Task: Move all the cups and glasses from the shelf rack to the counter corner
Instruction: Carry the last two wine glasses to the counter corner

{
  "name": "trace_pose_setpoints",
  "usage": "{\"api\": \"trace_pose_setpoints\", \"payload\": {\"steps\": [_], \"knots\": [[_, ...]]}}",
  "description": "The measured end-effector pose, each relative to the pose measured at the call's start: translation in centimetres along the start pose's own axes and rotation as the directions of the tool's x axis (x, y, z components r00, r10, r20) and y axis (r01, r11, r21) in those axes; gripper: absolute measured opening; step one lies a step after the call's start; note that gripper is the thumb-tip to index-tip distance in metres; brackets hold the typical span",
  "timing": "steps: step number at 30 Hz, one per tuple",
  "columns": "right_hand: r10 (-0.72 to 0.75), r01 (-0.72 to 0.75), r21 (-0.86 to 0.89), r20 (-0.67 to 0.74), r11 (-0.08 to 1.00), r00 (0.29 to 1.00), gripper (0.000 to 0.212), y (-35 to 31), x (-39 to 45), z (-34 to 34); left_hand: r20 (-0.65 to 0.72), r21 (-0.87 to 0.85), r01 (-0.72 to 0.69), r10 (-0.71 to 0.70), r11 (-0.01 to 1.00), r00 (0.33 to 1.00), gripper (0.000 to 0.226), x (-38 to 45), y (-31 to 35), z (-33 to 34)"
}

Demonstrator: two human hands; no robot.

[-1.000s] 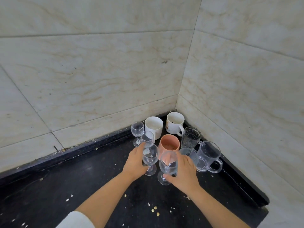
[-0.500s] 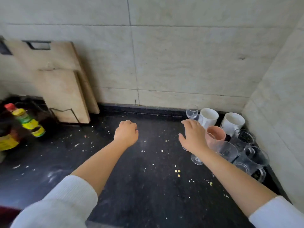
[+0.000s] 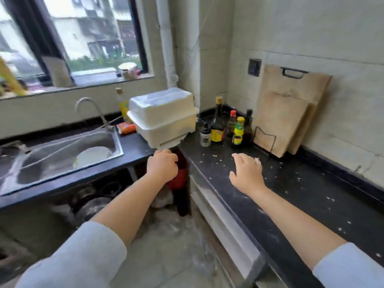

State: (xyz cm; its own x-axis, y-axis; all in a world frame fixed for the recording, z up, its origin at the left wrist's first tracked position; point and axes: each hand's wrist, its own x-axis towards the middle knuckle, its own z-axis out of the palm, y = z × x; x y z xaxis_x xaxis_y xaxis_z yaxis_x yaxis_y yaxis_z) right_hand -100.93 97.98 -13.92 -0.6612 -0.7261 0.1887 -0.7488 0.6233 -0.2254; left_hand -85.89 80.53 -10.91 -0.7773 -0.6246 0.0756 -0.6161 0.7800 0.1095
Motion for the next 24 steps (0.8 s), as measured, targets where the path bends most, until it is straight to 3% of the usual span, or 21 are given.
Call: {"api": "trace_pose_setpoints", "payload": {"steps": [9, 16, 24], "knots": [[-0.388, 0.389, -0.027, 0.043, 0.921, 0.921, 0.05, -29.2, 2.8, 3.4, -0.088, 0.119, 0.365, -0.356, 0.924, 0.93, 0.043, -9.4, -26.2, -6.4], [-0.543, 0.55, -0.004, 0.15, 0.835, 0.826, 0.044, -43.6, 4.2, 6.9, -0.034, 0.157, 0.544, -0.546, 0.824, 0.837, 0.041, -14.6, -39.7, -7.1], [-0.696, 0.709, 0.035, 0.229, 0.704, 0.68, 0.038, -58.8, 10.1, 12.9, 0.011, 0.17, 0.674, -0.685, 0.719, 0.728, 0.039, -14.9, -54.2, -6.6]]}}
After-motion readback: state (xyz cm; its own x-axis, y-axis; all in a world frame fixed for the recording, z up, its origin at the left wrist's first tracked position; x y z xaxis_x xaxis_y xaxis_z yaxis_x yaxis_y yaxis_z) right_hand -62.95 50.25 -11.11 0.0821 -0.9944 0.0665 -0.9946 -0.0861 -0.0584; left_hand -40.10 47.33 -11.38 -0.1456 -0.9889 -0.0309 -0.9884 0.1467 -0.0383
